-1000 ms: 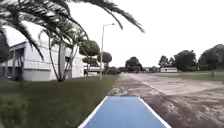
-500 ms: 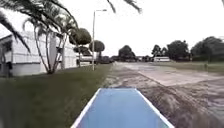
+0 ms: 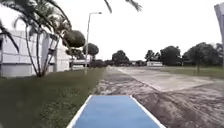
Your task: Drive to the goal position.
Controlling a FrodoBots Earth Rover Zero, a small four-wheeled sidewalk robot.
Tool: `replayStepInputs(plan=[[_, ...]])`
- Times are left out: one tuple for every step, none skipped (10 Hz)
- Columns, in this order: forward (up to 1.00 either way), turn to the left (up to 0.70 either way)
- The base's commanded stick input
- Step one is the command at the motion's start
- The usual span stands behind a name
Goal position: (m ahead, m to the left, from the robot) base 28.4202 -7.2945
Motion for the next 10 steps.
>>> replayStepInputs(plan=[[0.5,0.0],[0.5,0.0],[0.5,0.0],[0.5,0.0],[0.5,0.0],[0.5,0.0],[0.5,0.0],[0.5,0.0],[0.5,0.0],[0.5,0.0]])
